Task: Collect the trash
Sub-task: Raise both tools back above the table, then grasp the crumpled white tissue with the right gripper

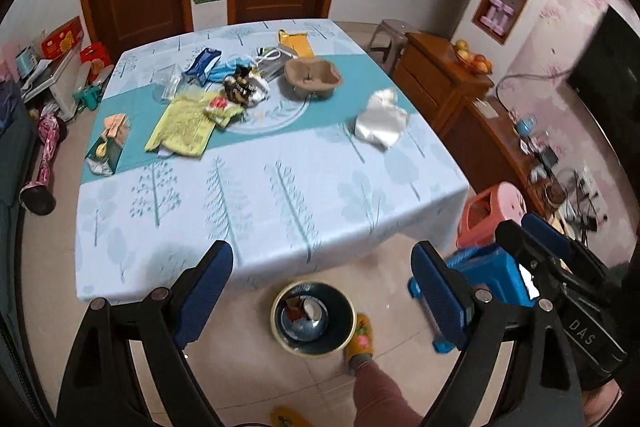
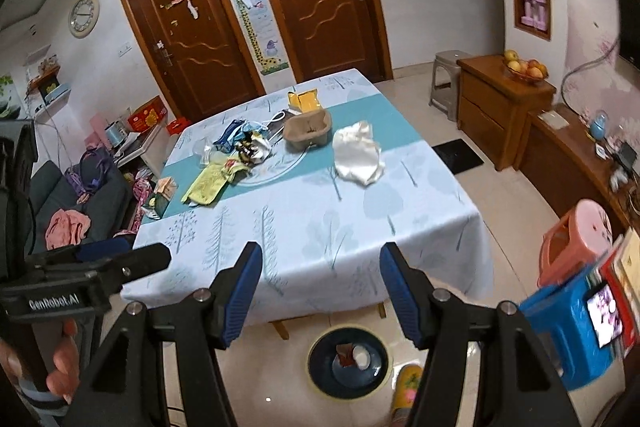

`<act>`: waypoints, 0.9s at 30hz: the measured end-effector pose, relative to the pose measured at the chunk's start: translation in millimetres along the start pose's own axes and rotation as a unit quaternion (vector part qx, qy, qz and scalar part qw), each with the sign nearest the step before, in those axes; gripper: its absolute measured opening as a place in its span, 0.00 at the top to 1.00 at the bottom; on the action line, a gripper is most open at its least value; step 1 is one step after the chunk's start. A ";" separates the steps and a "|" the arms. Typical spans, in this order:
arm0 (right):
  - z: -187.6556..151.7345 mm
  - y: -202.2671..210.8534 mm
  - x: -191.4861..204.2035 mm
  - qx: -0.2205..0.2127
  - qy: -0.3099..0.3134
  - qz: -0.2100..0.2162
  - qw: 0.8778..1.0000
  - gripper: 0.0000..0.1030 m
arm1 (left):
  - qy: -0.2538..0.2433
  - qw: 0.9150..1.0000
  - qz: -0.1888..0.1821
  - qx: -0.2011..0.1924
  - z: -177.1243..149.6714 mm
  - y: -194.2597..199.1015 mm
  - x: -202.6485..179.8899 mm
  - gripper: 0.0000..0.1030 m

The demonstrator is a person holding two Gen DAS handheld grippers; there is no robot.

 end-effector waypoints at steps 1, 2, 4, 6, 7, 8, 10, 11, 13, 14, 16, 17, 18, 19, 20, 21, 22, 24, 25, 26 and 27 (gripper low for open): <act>7.3 -8.8 -3.5 0.002 0.006 0.003 1.000 0.41 | 0.001 1.000 0.004 -0.001 7.7 -6.8 -0.5 0.13; 13.8 -16.8 -6.8 0.004 0.012 0.006 1.000 0.41 | 0.002 1.000 0.007 -0.001 15.1 -14.0 -2.0 0.13; 28.1 -35.5 -14.1 0.011 0.024 0.013 1.000 0.41 | 0.008 1.000 0.018 0.005 32.1 -33.1 -4.3 0.13; 44.8 -61.6 -22.5 0.025 0.042 0.020 0.999 0.41 | 0.020 0.999 0.025 0.012 46.5 -50.8 -6.6 0.13; 48.8 -68.8 -24.0 0.029 0.048 0.023 0.998 0.41 | 0.026 0.999 0.027 0.017 52.8 -59.7 -7.7 0.13; 57.2 -81.6 -26.5 0.035 0.060 0.029 0.997 0.41 | 0.032 0.999 0.029 0.021 58.8 -68.9 -8.3 0.13; 69.7 -100.9 -28.9 0.041 0.084 0.035 0.995 0.41 | 0.041 0.998 0.035 0.027 70.9 -87.3 -8.9 0.13; 77.4 -115.5 -29.8 0.046 0.103 0.039 0.993 0.40 | 0.044 0.998 0.039 0.029 76.1 -95.2 -8.8 0.13; 85.9 -135.0 -30.1 0.053 0.127 0.045 0.989 0.39 | 0.055 0.997 0.045 0.034 85.6 -111.1 -7.9 0.13; 90.8 -147.2 -29.5 0.057 0.142 0.050 0.987 0.35 | 0.061 0.996 0.047 0.037 90.5 -118.5 -7.0 0.13; 98.5 -169.3 -26.4 0.061 0.169 0.059 0.982 0.33 | 0.075 0.995 0.053 0.041 96.8 -131.5 -2.7 0.13; 100.3 -176.6 -24.4 0.062 0.178 0.063 0.980 0.33 | 0.081 0.994 0.057 0.042 99.9 -136.8 -0.1 0.13; 102.5 -185.7 -21.0 0.063 0.190 0.068 0.977 0.33 | 0.090 0.993 0.062 0.042 102.8 -142.3 3.9 0.13; 103.7 -195.0 -17.5 0.065 0.204 0.072 0.974 0.33 | 0.097 0.992 0.067 0.043 105.0 -146.4 7.6 0.13; 104.4 -206.3 -12.0 0.067 0.224 0.075 0.969 0.33 | 0.103 0.991 0.070 0.044 105.7 -148.8 11.5 0.13; 104.8 -212.9 -7.0 0.066 0.241 0.078 0.965 0.33 | 0.111 0.990 0.075 0.045 106.6 -152.2 16.7 0.13; 104.4 -217.7 -1.2 0.062 0.259 0.084 0.960 0.33 | 0.117 0.989 0.079 0.047 107.2 -155.0 20.7 0.13; 102.8 -223.2 8.0 0.055 0.290 0.098 0.950 0.33 | 0.125 0.987 0.087 0.052 107.8 -159.5 28.6 0.13; 101.4 -226.9 14.0 0.053 0.312 0.108 0.942 0.33 | 0.129 0.986 0.091 0.055 107.7 -161.8 32.7 0.13; 100.0 -230.2 18.8 0.052 0.330 0.115 0.935 0.31 | 0.131 0.985 0.094 0.056 107.8 -162.9 36.2 0.13; 97.5 -233.7 24.2 0.050 0.354 0.122 0.926 0.28 | 0.134 0.985 0.097 0.058 107.8 -164.7 39.7 0.13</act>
Point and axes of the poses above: each gripper's, at about its wrist camera, not at the fingertips, and y roughly against the way its jaws point, x to its left, z to its top, the point moved 10 cm from there along -y, roughly the way its jaws point, and after that the axes turned 13 degrees about -z, right-handed, at the moved point
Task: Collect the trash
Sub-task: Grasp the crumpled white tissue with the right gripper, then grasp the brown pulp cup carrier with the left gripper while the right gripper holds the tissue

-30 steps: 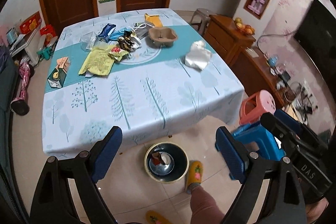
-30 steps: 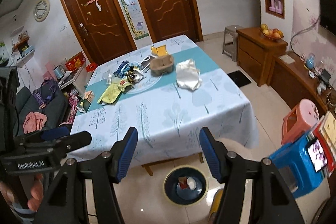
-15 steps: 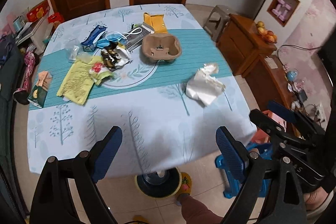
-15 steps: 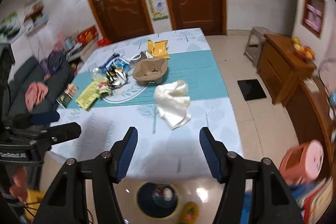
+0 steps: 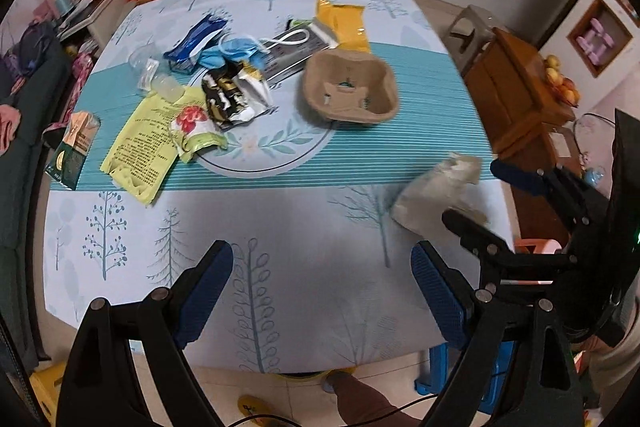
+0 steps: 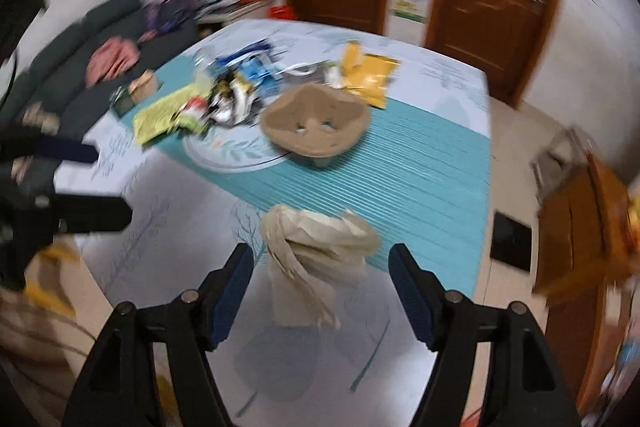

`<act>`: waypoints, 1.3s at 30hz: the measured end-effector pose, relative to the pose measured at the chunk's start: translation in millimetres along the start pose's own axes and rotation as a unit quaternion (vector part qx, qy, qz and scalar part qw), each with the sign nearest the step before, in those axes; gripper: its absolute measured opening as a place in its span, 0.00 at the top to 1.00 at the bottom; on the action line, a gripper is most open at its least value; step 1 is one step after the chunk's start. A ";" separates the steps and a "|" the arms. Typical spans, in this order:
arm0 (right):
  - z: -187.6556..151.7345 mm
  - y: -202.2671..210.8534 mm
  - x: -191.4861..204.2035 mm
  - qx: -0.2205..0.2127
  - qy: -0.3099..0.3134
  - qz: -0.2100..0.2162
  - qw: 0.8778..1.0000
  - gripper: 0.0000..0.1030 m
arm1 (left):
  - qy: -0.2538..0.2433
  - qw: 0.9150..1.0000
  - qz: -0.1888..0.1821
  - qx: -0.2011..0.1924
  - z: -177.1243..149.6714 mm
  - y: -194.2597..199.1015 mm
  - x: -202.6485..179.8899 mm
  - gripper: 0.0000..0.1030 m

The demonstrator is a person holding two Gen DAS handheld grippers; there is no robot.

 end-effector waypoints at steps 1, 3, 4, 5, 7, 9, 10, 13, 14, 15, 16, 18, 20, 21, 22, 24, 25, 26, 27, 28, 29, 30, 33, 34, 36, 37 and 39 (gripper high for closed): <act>0.7 -3.2 4.0 0.000 0.015 0.002 1.000 0.27 | 0.002 1.000 0.003 0.001 0.6 -1.6 2.5 0.13; 1.0 -12.5 12.1 0.001 0.065 0.005 0.998 0.25 | 0.006 1.000 0.009 0.002 3.5 -4.7 6.9 0.13; 2.5 -16.9 14.8 -0.002 0.084 0.000 0.996 0.25 | 0.008 1.000 0.010 0.003 4.4 -5.9 8.7 0.13; 3.2 -19.8 16.3 -0.003 0.097 0.000 0.995 0.25 | 0.010 1.000 0.011 0.003 5.3 -7.1 9.8 0.13; 5.1 -24.1 17.6 -0.005 0.113 0.005 0.994 0.25 | 0.013 1.000 0.011 0.004 8.1 -10.1 10.9 0.13; 8.0 -27.2 17.3 -0.003 0.115 0.014 0.993 0.25 | 0.011 1.000 0.013 0.005 12.7 -13.1 10.8 0.13; 9.3 -28.5 16.4 -0.001 0.113 0.019 0.993 0.27 | 0.009 1.000 0.014 0.004 15.7 -14.5 10.1 0.13; 11.5 -34.2 10.7 0.011 0.100 0.033 0.994 0.61 | 0.003 1.000 0.016 0.002 25.1 -18.1 7.3 0.13; 11.4 -35.7 9.4 0.015 0.095 0.036 0.995 0.78 | 0.001 1.000 0.016 0.002 28.1 -19.4 6.0 0.13; 11.4 -37.0 7.7 0.017 0.090 0.037 0.995 0.82 | -0.001 1.000 0.015 0.001 32.0 -21.3 4.4 0.13; 11.7 -36.2 6.1 0.017 0.082 0.045 0.995 0.83 | -0.003 1.000 0.015 0.000 36.0 -23.2 2.7 0.13; 14.7 -35.9 2.0 0.016 0.060 0.062 0.996 0.89 | -0.005 1.000 0.015 -0.002 45.1 -27.0 -0.3 0.13; 18.8 -34.1 -4.1 0.011 0.041 0.067 0.997 0.91 | -0.004 1.000 0.016 -0.006 55.2 -31.5 -1.3 0.13; 21.8 -33.0 -8.5 0.007 0.029 0.067 0.997 0.92 | -0.003 1.000 0.017 -0.008 61.8 -34.6 -1.3 0.13; 24.0 -32.9 -10.9 0.005 0.022 0.067 0.997 0.92 | 0.000 1.000 0.019 -0.010 67.6 -37.2 0.2 0.13; 29.8 -32.3 -20.3 0.001 0.000 0.063 0.998 0.94 | 0.010 1.000 0.025 -0.013 80.7 -45.1 5.2 0.13; 32.8 -32.1 -25.0 -0.001 -0.010 0.062 0.998 0.99 | 0.016 0.999 0.026 -0.013 86.4 -49.2 7.7 0.13; 36.3 -31.9 -30.7 -0.003 -0.024 0.061 0.998 0.99 | 0.024 0.999 0.028 -0.012 91.8 -53.8 10.7 0.13; 38.4 -32.0 -35.0 -0.005 -0.032 0.056 0.998 0.99 | 0.032 0.999 0.030 -0.010 97.3 -59.4 14.5 0.13; 40.4 -33.0 -39.3 -0.005 -0.040 0.053 0.998 0.99 | 0.038 0.999 0.030 -0.008 101.2 -63.6 17.2 0.13; 42.4 -33.8 -43.0 -0.006 -0.048 0.052 0.997 0.99 | 0.044 0.999 0.030 -0.006 105.3 -68.4 19.6 0.13; 43.7 -34.8 -45.9 -0.007 -0.056 0.054 0.997 0.99 | 0.049 0.998 0.031 -0.003 108.9 -73.5 22.2 0.13; 44.4 -40.8 -53.4 0.000 -0.085 0.064 0.994 0.99 | 0.062 0.997 0.035 0.008 115.4 -88.3 29.0 0.13; 44.2 -42.0 -54.9 0.001 -0.092 0.067 0.993 0.99 | 0.065 0.997 0.036 0.014 115.9 -93.2 30.7 0.14; 43.7 -43.2 -58.6 0.004 -0.114 0.079 0.990 0.99 | 0.074 0.996 0.037 0.025 116.0 -103.6 33.8 0.20; 43.0 -43.1 -59.0 0.004 -0.117 0.081 0.990 0.99 | 0.080 0.996 0.033 0.032 115.3 -109.5 34.7 0.25; 41.7 -43.3 -59.8 0.004 -0.124 0.084 0.989 0.99 | 0.093 0.995 0.025 0.040 113.7 -117.6 36.8 0.35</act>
Point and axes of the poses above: each gripper's, at about its wrist camera, not at the fingertips, and y roughly against the way its jaws point, x to its left, z to its top, the point moved 10 cm from there along -y, roughly the way its jaws point, and after that the axes turned 13 degrees about -z, right-handed, at the moved point
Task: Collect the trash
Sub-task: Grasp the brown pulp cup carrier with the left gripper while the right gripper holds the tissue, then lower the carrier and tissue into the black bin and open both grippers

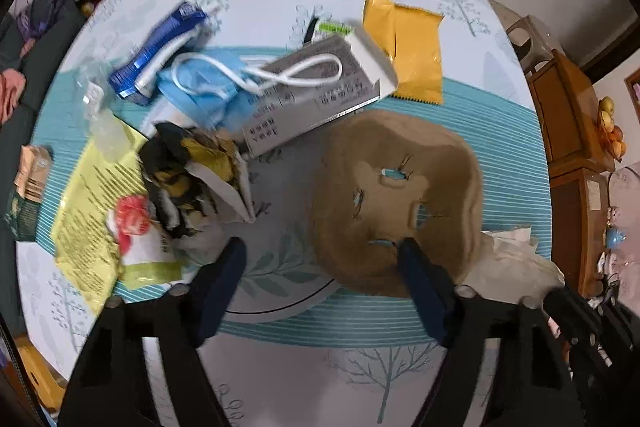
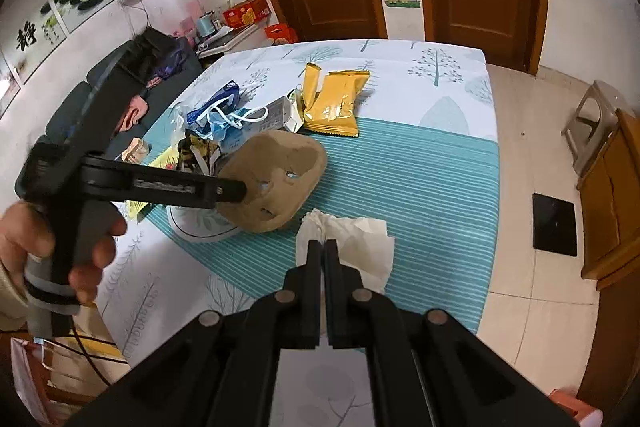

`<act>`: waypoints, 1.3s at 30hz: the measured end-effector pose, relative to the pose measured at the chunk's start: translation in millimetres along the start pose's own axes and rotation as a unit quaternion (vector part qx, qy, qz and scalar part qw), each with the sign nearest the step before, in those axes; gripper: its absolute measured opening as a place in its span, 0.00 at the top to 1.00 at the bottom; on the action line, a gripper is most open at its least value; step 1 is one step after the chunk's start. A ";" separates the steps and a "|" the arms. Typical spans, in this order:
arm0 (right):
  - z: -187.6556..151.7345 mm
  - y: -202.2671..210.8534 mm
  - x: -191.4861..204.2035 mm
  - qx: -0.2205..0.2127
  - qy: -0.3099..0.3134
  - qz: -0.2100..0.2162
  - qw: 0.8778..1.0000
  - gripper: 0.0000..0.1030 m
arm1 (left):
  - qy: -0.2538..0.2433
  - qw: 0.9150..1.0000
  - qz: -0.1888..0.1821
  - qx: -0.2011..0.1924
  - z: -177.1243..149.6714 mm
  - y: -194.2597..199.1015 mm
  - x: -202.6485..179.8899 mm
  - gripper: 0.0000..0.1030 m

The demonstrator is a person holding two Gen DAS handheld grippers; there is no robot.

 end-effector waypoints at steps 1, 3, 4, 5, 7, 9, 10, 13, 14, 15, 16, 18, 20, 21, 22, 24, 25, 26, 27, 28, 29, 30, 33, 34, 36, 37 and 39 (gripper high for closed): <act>-0.4 0.0 0.0 0.000 -0.002 0.002 1.000 0.99 | 0.006 1.000 -0.003 0.004 -0.2 -3.7 0.4 0.39; -1.4 0.6 -0.2 0.000 -0.008 0.007 1.000 0.99 | 0.017 1.000 -0.009 0.008 -1.0 -9.6 1.1 0.46; -2.0 1.3 -0.5 0.000 -0.010 0.010 1.000 0.99 | 0.022 1.000 -0.013 0.009 -1.4 -11.8 1.0 0.60; -2.9 2.2 -0.2 -0.001 -0.014 0.012 1.000 0.99 | 0.025 0.999 -0.017 0.011 -2.5 -14.5 0.5 0.71; -4.2 3.1 -0.3 -0.002 -0.018 0.015 1.000 0.99 | 0.031 0.999 -0.020 0.014 -4.7 -19.2 0.5 0.87; -5.6 4.8 1.4 -0.003 -0.023 0.018 1.000 0.99 | 0.032 0.999 -0.025 0.004 -5.7 -18.0 -0.2 0.88; -7.0 6.0 2.8 -0.002 -0.026 0.020 0.999 0.99 | 0.031 0.999 -0.024 0.000 -6.6 -16.1 -0.3 0.89; -10.2 9.2 4.8 -0.002 -0.030 0.024 0.999 1.00 | 0.024 0.999 -0.021 -0.022 -10.2 -2.1 -0.7 0.92; -12.4 11.6 6.6 -0.002 -0.034 0.027 0.999 1.00 | 0.021 0.999 -0.019 -0.027 -11.1 2.4 -1.3 0.93; -13.6 13.2 8.1 -0.001 -0.037 0.030 0.999 1.00 | 0.017 0.999 -0.014 -0.033 -13.5 9.4 -0.9 0.94; -14.3 14.4 8.9 -0.001 -0.039 0.032 0.999 1.00 | 0.011 0.999 -0.008 -0.039 -16.2 16.6 -0.3 0.94; -19.0 21.4 13.4 -0.003 -0.043 0.032 0.999 1.00 | -0.002 0.999 0.002 -0.051 -24.1 33.2 2.3 0.94; -23.5 28.7 18.7 -0.004 -0.048 0.033 0.998 1.00 | -0.012 0.998 0.006 -0.059 -33.4 49.8 5.9 0.94; -25.6 31.9 21.4 -0.004 -0.049 0.034 0.998 1.00 | -0.016 0.998 0.007 -0.061 -39.2 60.3 9.6 0.94; -28.1 36.4 25.3 -0.005 -0.052 0.034 0.998 1.00 | -0.019 0.998 0.007 -0.064 -45.7 68.2 12.4 0.94; -33.7 48.7 35.4 -0.010 -0.056 0.032 0.998 1.00 | -0.023 0.997 0.006 -0.068 -55.1 82.7 19.8 0.94; -35.3 53.0 38.0 -0.012 -0.057 0.031 0.998 1.00 | -0.026 0.997 0.004 -0.069 -62.5 90.3 23.1 0.94; -38.4 61.6 44.7 -0.017 -0.060 0.027 0.998 1.00 | -0.029 0.997 0.000 -0.068 -70.1 97.1 25.1 0.94; -40.7 66.9 48.3 -0.021 -0.061 0.026 0.998 1.00 | -0.033 0.997 -0.004 -0.069 -79.5 104.4 28.9 0.94; -44.5 76.4 55.6 -0.026 -0.066 0.022 0.997 1.00 | -0.039 0.997 -0.006 -0.068 -89.1 111.8 33.3 0.94; -47.0 82.7 59.9 -0.030 -0.070 0.020 0.997 1.00 | -0.045 0.997 -0.007 -0.067 -95.8 117.9 39.4 0.94; -51.4 92.6 67.2 -0.036 -0.075 0.014 0.996 1.00 | -0.053 0.996 -0.010 -0.065 -104.4 123.6 42.9 0.94; -65.4 118.5 87.2 -0.050 -0.092 -0.003 0.994 1.00 | -0.079 0.995 -0.016 -0.059 -133.7 141.8 53.8 0.94; -71.3 127.6 94.9 -0.054 -0.099 -0.008 0.994 1.00 | -0.087 0.994 -0.016 -0.057 -142.4 147.5 58.2 0.94; -82.0 142.8 107.9 -0.061 -0.109 -0.017 0.992 1.00 | -0.106 0.993 -0.018 -0.051 -162.2 157.2 67.4 0.94; -91.0 153.0 118.5 -0.065 -0.117 -0.026 0.991 1.00 | -0.119 0.992 -0.018 -0.047 -173.0 161.8 72.4 0.94; -107.6 165.7 134.4 -0.068 -0.134 -0.035 0.988 1.00 | -0.141 0.989 -0.019 -0.040 -193.4 168.7 81.0 0.94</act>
Point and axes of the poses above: each gripper's, at about its wrist camera, not at the fingertips, and y roughly against the way its jaws point, x to its left, z to its top, the point moved 10 cm from there along -y, roughly the way its jaws point, and after that the axes turned 13 degrees about -z, right-handed, at the moved point
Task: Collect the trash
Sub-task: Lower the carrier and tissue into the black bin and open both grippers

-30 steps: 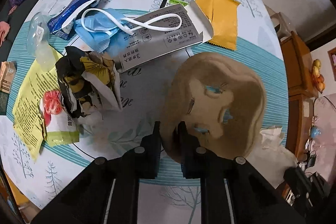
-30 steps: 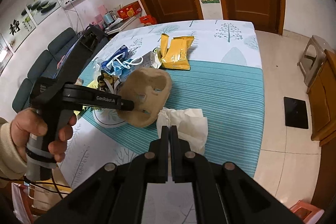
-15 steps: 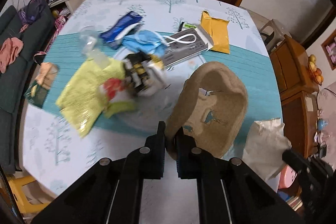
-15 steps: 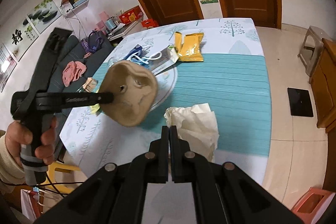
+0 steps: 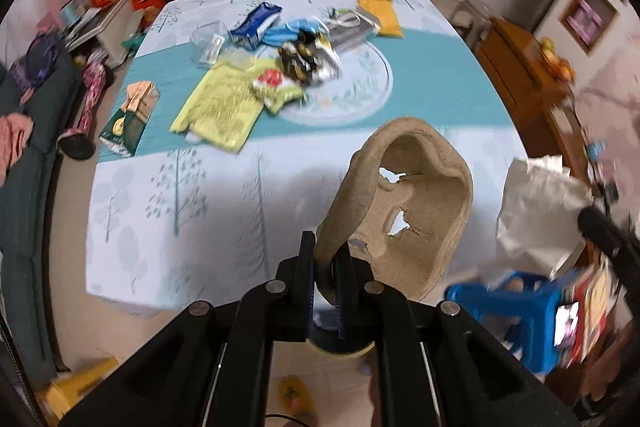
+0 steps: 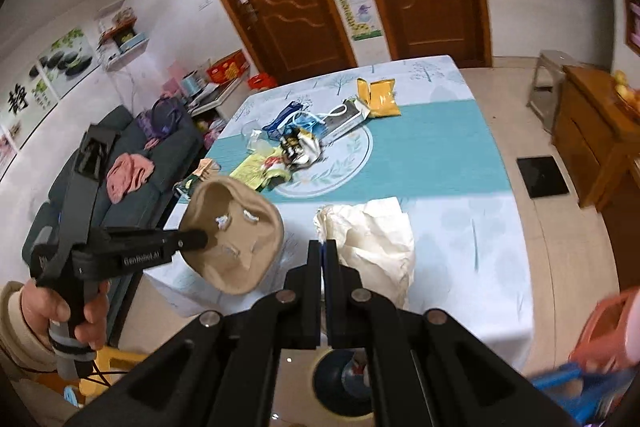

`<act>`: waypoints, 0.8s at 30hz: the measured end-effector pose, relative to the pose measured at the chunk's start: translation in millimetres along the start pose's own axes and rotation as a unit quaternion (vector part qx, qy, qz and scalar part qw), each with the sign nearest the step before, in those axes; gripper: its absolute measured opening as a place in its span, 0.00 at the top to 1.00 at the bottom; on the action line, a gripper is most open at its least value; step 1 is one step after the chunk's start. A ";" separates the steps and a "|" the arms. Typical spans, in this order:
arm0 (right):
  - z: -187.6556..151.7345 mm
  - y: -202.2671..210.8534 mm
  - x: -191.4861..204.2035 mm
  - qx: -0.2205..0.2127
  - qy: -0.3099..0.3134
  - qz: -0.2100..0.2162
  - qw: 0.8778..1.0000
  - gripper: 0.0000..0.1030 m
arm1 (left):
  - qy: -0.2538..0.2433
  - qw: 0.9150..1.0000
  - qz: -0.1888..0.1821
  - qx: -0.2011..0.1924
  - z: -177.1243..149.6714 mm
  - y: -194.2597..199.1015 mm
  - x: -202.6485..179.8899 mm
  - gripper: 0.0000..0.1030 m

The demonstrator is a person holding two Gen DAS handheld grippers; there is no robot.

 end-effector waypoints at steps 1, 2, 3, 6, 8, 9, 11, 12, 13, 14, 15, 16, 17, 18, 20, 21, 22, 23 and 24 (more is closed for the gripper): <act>-6.1 4.6 2.8 -0.001 -0.006 -0.004 1.000 1.00 | -0.013 1.000 0.000 0.004 -11.3 3.3 0.3 0.94; -16.8 11.3 8.0 -0.002 -0.015 -0.011 1.000 1.00 | -0.027 1.000 -0.001 0.009 -25.6 6.8 1.7 0.94; -27.2 16.7 12.7 -0.001 -0.023 -0.017 1.000 1.00 | -0.037 0.999 -0.002 0.014 -36.2 8.5 2.6 0.94; -58.9 29.7 27.6 0.003 -0.041 -0.035 0.999 1.00 | -0.060 0.998 -0.009 0.035 -71.3 8.4 6.4 0.94; -76.0 34.8 34.7 0.006 -0.049 -0.044 0.998 1.00 | -0.078 0.996 -0.009 0.053 -95.3 4.3 8.0 0.94; -89.4 36.6 38.4 0.012 -0.056 -0.049 0.997 1.00 | -0.085 0.995 -0.008 0.059 -104.5 1.6 8.0 0.94; -107.8 37.6 40.0 0.021 -0.065 -0.056 0.996 1.00 | -0.098 0.992 -0.004 0.076 -125.8 -5.8 8.4 0.94; -119.0 37.0 40.8 0.027 -0.067 -0.062 0.995 1.00 | -0.101 0.991 -0.003 0.082 -132.2 -10.6 9.6 0.94; -126.1 37.1 40.6 0.031 -0.067 -0.066 0.995 1.00 | -0.104 0.991 -0.002 0.088 -139.5 -15.2 8.7 0.94; -136.8 34.4 41.2 0.039 -0.069 -0.068 0.995 1.00 | -0.108 0.990 0.003 0.096 -148.5 -22.6 9.0 0.94; -144.9 31.4 41.7 0.045 -0.069 -0.069 0.994 1.00 | -0.109 0.989 0.006 0.102 -155.0 -28.5 8.8 0.94; -154.4 27.7 42.3 0.051 -0.067 -0.073 0.994 1.00 | -0.110 0.988 0.007 0.107 -161.5 -35.1 8.3 0.94; -163.8 21.8 42.0 0.058 -0.065 -0.076 0.993 1.00 | -0.111 0.988 0.011 0.109 -167.8 -43.5 8.1 0.94; -172.9 14.8 41.2 0.063 -0.064 -0.076 0.993 1.00 | -0.113 0.987 0.018 0.111 -173.3 -54.3 8.6 0.94; -190.8 1.7 39.5 0.071 -0.058 -0.081 0.992 1.00 | -0.110 0.987 0.024 0.118 -184.5 -74.2 9.2 0.94; -197.4 -3.8 38.4 0.073 -0.055 -0.083 0.992 1.00 | -0.106 0.987 0.025 0.122 -190.7 -87.7 10.0 0.94; -205.4 -12.2 37.3 0.076 -0.054 -0.082 0.992 1.00 | -0.102 0.986 0.026 0.126 -196.1 -101.7 10.9 0.94; -217.3 -28.1 34.0 0.083 -0.051 -0.081 0.992 1.00 | -0.098 0.986 0.027 0.129 -201.9 -120.2 12.5 0.94; -226.8 -40.4 31.7 0.087 -0.047 -0.083 0.992 1.00 | -0.097 0.986 0.027 0.130 -205.3 -132.2 13.2 0.94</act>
Point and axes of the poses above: each gripper's, at about its wrist camera, not at the fingertips, and y roughly against the way its jaws point, x to its left, z to its top, the point moved 10 cm from there along -y, roughly the way its jaws point, and after that the axes turned 13 degrees about -z, right-handed, at the moved point
